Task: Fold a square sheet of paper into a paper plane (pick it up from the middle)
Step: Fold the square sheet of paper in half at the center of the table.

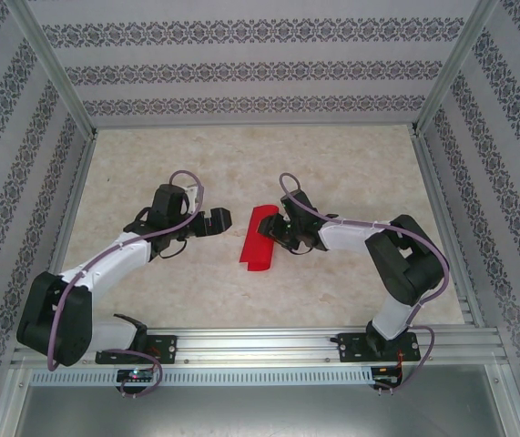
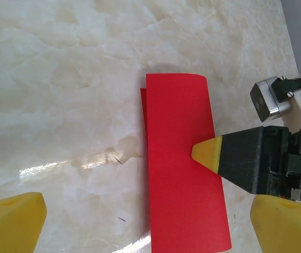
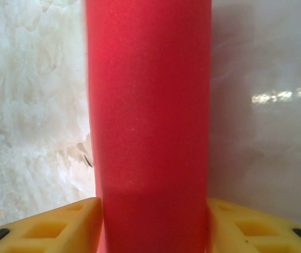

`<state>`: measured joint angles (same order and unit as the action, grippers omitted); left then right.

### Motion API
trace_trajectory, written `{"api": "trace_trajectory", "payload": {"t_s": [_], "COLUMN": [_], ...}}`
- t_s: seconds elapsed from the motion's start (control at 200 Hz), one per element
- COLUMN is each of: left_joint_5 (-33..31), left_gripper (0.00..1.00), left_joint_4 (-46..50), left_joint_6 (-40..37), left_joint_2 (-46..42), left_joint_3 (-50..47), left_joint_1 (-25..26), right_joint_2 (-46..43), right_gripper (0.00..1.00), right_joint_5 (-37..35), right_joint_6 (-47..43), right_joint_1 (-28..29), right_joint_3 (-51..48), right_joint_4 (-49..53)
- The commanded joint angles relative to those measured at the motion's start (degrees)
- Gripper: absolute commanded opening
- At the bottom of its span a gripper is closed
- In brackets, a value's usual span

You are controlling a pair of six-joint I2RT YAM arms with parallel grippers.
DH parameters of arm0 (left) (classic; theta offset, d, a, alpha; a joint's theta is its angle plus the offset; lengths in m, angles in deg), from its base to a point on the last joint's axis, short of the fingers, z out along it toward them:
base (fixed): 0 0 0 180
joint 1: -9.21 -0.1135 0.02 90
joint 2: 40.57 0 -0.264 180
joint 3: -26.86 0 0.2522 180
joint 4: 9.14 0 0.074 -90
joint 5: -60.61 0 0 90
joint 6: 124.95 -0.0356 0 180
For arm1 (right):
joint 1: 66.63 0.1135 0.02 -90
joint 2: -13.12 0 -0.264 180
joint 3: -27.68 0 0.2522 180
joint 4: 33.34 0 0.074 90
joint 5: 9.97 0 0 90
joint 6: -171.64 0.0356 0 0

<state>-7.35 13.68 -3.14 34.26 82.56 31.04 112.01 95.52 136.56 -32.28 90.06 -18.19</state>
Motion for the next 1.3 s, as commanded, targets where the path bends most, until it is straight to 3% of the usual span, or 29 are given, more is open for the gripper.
{"api": "trace_trajectory", "payload": {"t_s": [0.0, 0.165, 0.794, 1.294], "left_joint_5": [1.2, 1.2, 1.2, 0.8], "left_gripper": [1.00, 1.00, 0.92, 0.92], "left_joint_4": [-0.1, 0.5, 0.5, 0.8], "left_joint_6": [-0.2, -1.0, 1.0, 0.6], "left_joint_2": [1.1, 2.3, 4.6, 4.7], "left_joint_3": [2.1, 2.9, 3.8, 3.3], "left_joint_1": [1.4, 2.8, 4.4, 4.6], "right_joint_2": [-0.2, -0.6, 1.5, 7.2], "right_gripper": [0.57, 0.65, 0.67, 0.71], "right_joint_5": [-3.5, -4.8, -3.4, -7.8], "right_joint_6": [-3.3, -5.7, -12.5, -13.3], "right_joint_1": [-0.3, -0.6, -1.0, 1.3], "right_joint_3": [1.0, 1.9, 5.8, 10.8], "right_joint_4": [4.7, 9.0, 17.4, 25.6]}}
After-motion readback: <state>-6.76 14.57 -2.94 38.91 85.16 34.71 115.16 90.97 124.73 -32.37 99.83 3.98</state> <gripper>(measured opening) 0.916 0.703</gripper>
